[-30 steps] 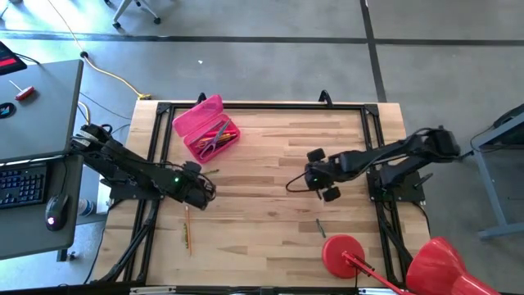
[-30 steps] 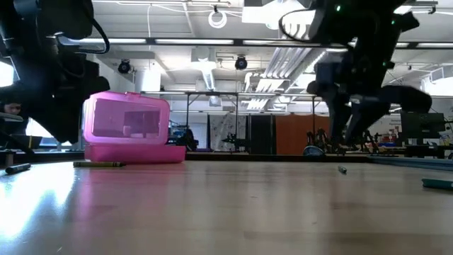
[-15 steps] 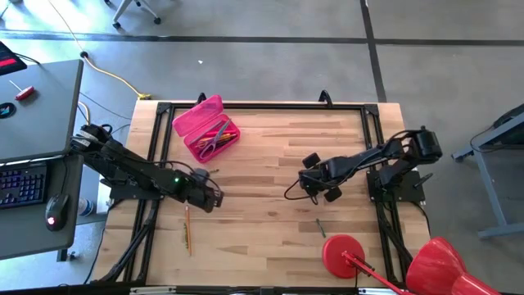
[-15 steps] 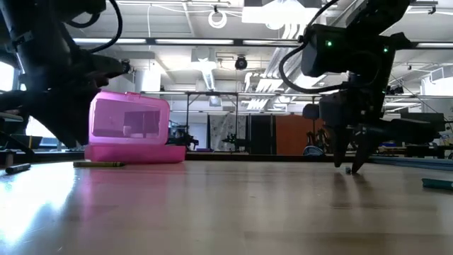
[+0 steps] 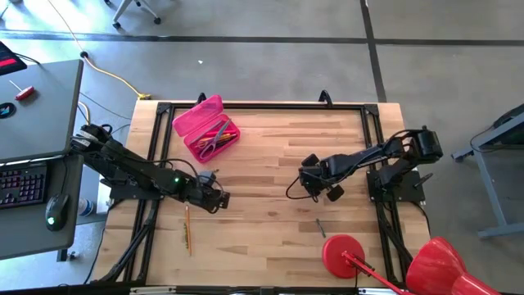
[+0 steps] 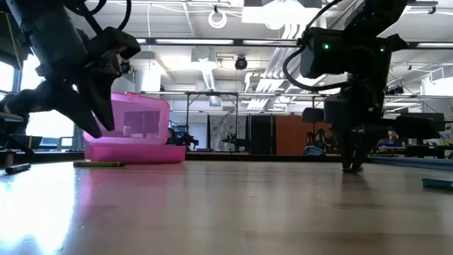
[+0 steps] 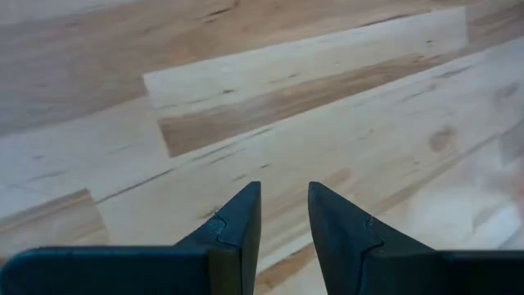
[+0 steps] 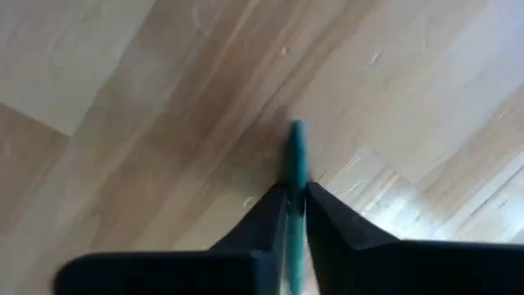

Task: Pick & place school supplies into a supply box
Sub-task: Put the top green crayon into the supply box

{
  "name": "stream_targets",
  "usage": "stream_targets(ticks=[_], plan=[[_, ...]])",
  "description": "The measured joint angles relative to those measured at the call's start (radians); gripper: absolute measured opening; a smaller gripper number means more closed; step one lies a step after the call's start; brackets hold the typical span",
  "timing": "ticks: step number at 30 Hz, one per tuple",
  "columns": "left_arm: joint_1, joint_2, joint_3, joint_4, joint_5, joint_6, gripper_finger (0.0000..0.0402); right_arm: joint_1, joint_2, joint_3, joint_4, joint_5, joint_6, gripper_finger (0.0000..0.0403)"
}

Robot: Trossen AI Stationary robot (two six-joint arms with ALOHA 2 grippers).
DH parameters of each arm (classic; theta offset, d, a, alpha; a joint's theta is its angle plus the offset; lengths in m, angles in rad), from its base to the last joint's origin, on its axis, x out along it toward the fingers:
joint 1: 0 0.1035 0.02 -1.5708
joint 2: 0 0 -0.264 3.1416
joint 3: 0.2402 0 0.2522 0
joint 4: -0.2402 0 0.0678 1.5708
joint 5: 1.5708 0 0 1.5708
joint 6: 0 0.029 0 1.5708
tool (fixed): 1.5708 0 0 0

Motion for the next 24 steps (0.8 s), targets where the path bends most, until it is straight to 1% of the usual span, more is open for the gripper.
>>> stream_targets(ticks=[2,4,7,10,14,18,21,24], plan=[[0.0,0.0,0.0,0.019,0.0,0.0,0.0133,-0.005,0.0,0.0,0.004,-0.006,0.048,0.0008],[0.0,0.0,0.0,0.042,0.0,0.0,0.0134,-0.006,0.0,0.0,0.006,-0.005,0.093,0.001],[0.0,0.0,0.0,0.059,0.0,0.0,0.0134,0.001,0.0,-0.001,0.007,-0.002,0.108,0.0019],[0.0,0.0,0.0,0.058,0.0,0.0,0.0134,0.021,0.003,0.015,-0.01,0.029,0.119,0.0013],[0.0,0.0,0.0,0.058,0.0,0.0,0.0134,0.043,0.005,0.092,-0.023,0.044,0.208,0.0005],[0.0,0.0,0.0,0.058,0.0,0.0,0.0134,0.058,0.005,0.179,-0.029,-0.009,0.289,0.0009],[0.0,0.0,0.0,0.058,0.0,0.0,0.0134,0.065,0.004,0.243,0.031,-0.026,0.292,0.0004],[0.0,0.0,0.0,0.058,0.0,0.0,0.0134,0.065,0.004,0.288,0.135,-0.029,0.292,0.0004]])
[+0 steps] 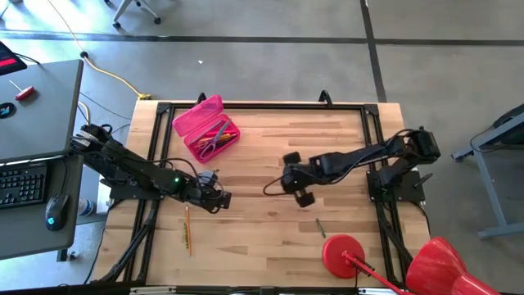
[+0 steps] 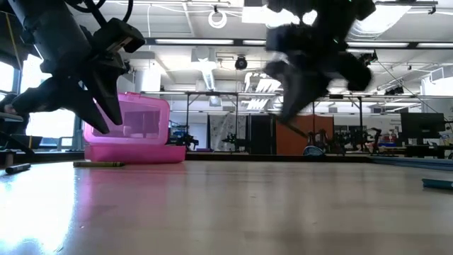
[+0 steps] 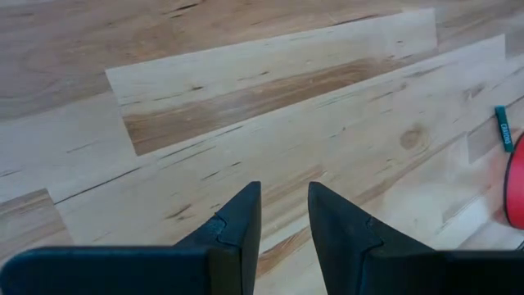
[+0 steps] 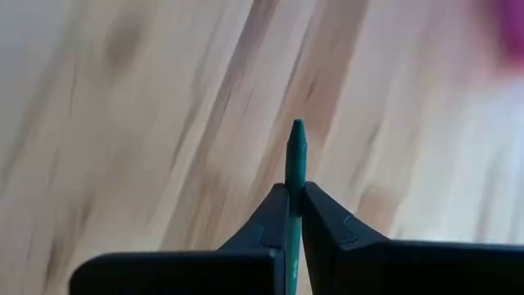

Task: Pick & place school supplies into a supply box
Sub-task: Put the top green crayon into the supply box

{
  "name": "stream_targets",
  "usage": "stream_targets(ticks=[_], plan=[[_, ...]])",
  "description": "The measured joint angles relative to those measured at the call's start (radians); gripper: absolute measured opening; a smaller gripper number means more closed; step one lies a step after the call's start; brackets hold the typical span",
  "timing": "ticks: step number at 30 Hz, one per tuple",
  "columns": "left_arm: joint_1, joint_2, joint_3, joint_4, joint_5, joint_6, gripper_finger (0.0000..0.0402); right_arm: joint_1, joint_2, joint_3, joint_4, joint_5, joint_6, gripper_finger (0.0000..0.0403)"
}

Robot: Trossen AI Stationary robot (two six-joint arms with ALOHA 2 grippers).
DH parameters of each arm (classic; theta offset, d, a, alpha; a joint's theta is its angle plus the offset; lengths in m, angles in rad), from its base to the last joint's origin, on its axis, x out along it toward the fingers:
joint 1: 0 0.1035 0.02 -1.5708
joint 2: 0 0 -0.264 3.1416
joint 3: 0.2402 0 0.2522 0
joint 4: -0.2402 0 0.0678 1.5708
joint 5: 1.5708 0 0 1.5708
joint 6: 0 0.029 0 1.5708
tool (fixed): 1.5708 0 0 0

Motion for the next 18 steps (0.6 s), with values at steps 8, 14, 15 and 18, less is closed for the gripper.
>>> stream_targets(ticks=[8,14,15,18], plan=[[0.0,0.0,0.0,0.0,0.0,0.0,0.0134,-0.033,0.017,0.023,0.393,0.003,-0.023,0.0003],[0.0,0.0,0.0,0.0,0.0,0.0,0.0134,-0.088,0.112,0.023,0.69,-0.04,-0.022,0.0003],[0.0,0.0,0.0,0.0,0.0,0.0,0.0134,-0.101,0.138,0.028,0.73,-0.073,-0.021,0.0003],[0.0,0.0,0.0,0.0,0.0,0.0,0.0134,-0.129,0.226,0.073,0.762,-0.121,-0.042,0.0003]])
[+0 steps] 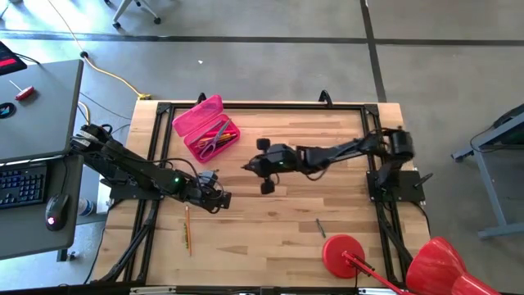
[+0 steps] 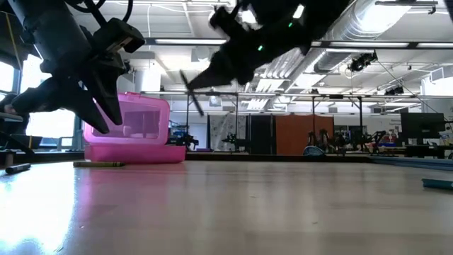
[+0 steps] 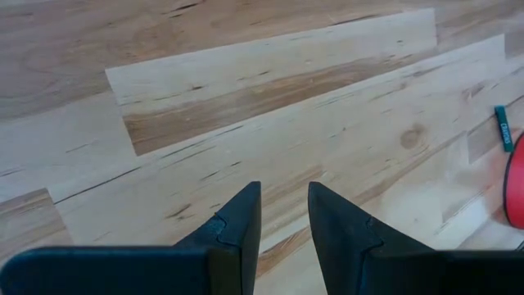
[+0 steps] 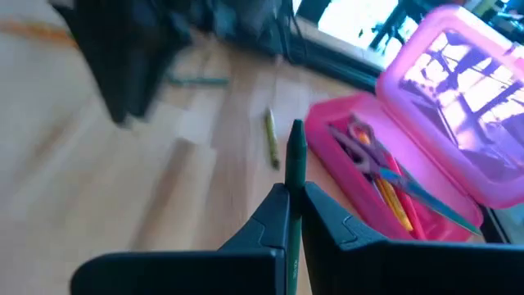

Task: Pick & place school supplies into a supply box
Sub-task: Put the top green crayon into the supply box, then put the green crayon into the supply box

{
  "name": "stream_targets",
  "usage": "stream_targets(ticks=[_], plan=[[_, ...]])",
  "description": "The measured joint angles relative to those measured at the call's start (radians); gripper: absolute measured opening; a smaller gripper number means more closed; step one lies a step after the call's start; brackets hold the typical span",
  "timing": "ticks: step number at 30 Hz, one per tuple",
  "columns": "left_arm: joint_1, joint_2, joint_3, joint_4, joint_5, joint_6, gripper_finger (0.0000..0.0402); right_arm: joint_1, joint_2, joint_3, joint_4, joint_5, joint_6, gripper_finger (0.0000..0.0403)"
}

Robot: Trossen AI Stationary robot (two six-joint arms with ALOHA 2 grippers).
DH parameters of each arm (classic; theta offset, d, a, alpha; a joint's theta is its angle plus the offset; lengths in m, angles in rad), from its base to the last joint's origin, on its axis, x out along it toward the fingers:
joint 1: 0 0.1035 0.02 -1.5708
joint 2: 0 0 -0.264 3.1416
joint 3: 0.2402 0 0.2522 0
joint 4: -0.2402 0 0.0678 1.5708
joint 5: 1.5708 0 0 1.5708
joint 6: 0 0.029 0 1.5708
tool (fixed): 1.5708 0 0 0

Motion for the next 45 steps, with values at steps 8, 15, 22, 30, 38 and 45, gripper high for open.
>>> stream_targets(ticks=[8,15,22,30,38,45], plan=[[0.0,0.0,0.0,0.0,0.0,0.0,0.0134,-0.083,0.157,0.215,0.0,0.02,-0.151,0.0003],[0.0,0.0,0.0,0.0,0.0,0.0,0.0134,-0.203,0.301,0.469,-0.057,-0.072,-0.136,0.0005],[0.0,0.0,0.0,0.0,0.0,0.0,0.0134,-0.292,0.474,0.642,-0.06,-0.117,0.011,0.0005],[0.0,0.0,0.0,0.0,0.0,0.0,0.0134,-0.321,0.522,0.679,-0.093,-0.118,0.075,0.002],[0.0,0.0,0.0,0.0,0.0,0.0,0.0134,-0.321,0.522,0.679,-0.12,-0.12,0.197,0.004],[0.0,0.0,0.0,0.0,0.0,0.0,0.0134,-0.312,0.522,0.679,-0.12,-0.118,0.227,0.0068]])
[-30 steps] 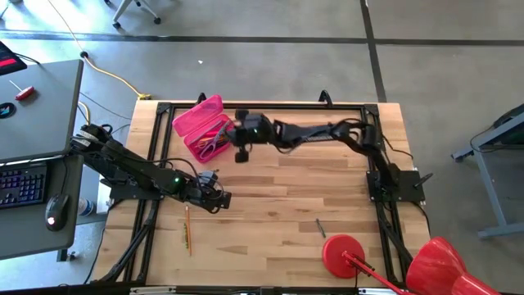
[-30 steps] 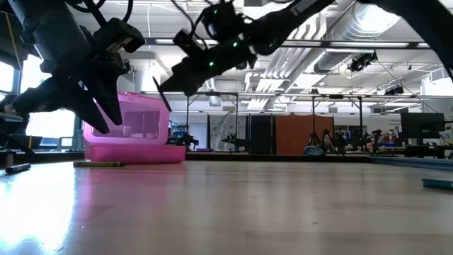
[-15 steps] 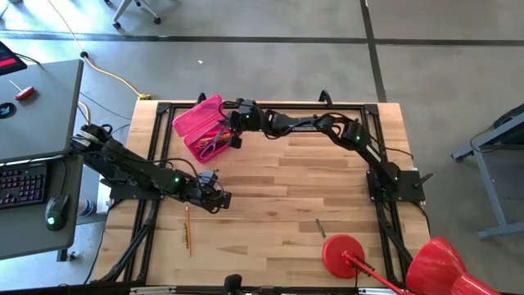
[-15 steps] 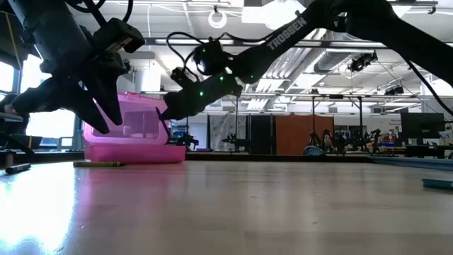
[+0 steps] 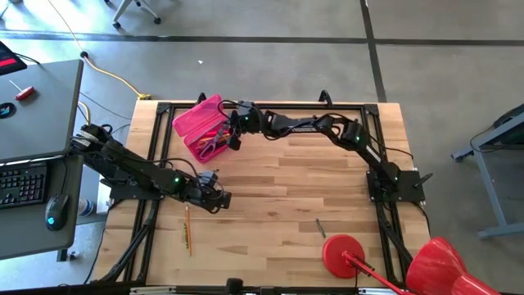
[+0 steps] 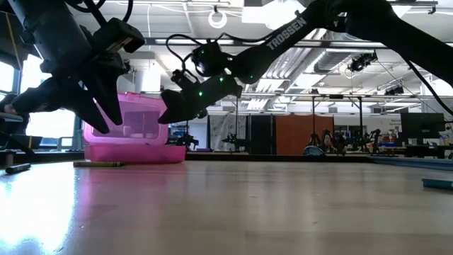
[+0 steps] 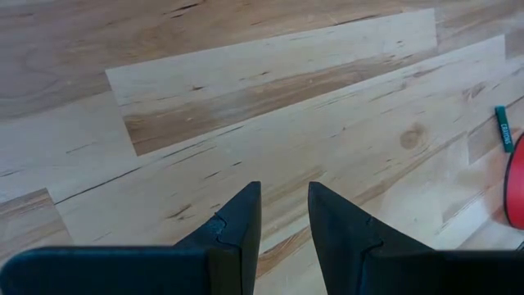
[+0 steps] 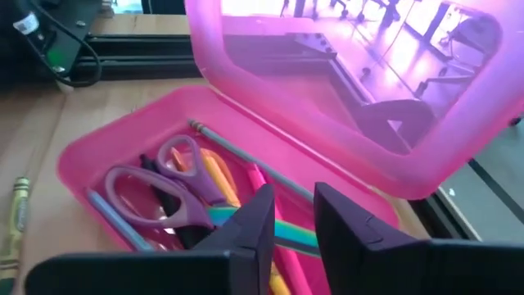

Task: Pick & place school supplies into a supply box
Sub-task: Put the green crayon into the supply box

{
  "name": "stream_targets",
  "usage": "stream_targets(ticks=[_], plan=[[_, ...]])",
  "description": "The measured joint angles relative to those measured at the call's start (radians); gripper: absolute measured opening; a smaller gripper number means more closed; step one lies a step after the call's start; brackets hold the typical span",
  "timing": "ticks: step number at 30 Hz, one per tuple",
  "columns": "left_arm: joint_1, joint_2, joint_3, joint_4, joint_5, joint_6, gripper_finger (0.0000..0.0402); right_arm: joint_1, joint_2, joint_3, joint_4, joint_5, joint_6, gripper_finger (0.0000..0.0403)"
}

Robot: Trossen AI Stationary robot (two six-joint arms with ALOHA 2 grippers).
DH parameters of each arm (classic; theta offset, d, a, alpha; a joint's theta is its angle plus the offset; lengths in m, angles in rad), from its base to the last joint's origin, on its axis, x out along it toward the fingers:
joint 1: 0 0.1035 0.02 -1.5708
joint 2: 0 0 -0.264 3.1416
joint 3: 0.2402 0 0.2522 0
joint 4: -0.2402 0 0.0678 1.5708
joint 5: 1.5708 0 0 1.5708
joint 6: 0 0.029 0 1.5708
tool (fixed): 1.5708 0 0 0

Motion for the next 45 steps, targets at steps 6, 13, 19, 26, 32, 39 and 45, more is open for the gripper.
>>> stream_targets(ticks=[6,13,19,26,32,39,45], plan=[[0.0,0.0,0.0,0.0,0.0,0.0,0.0134,0.025,-0.035,0.0,-0.103,0.039,-0.014,0.008],[0.0,0.0,0.0,0.0,0.004,0.0,0.0134,0.05,-0.177,0.001,-0.461,0.202,-0.056,0.0079],[-0.001,-0.001,0.0,0.028,0.203,-0.003,0.0134,0.108,-0.3,0.0,-0.699,0.215,-0.027,0.0079],[0.0,-0.001,0.0,0.046,0.235,-0.002,0.0134,0.257,-0.433,-0.001,-0.969,0.369,0.0,0.0078],[0.0,-0.001,0.0,0.051,0.295,-0.006,0.0134,0.392,-0.548,0.0,-1.218,0.498,0.16,0.0078],[0.0,-0.002,0.0,0.052,0.294,-0.007,0.0134,0.51,-0.629,0.0,-1.397,0.594,0.377,0.0078],[0.0,-0.002,0.0,0.052,0.281,-0.007,0.0134,0.574,-0.632,-0.024,-1.482,0.633,0.468,0.0078]])
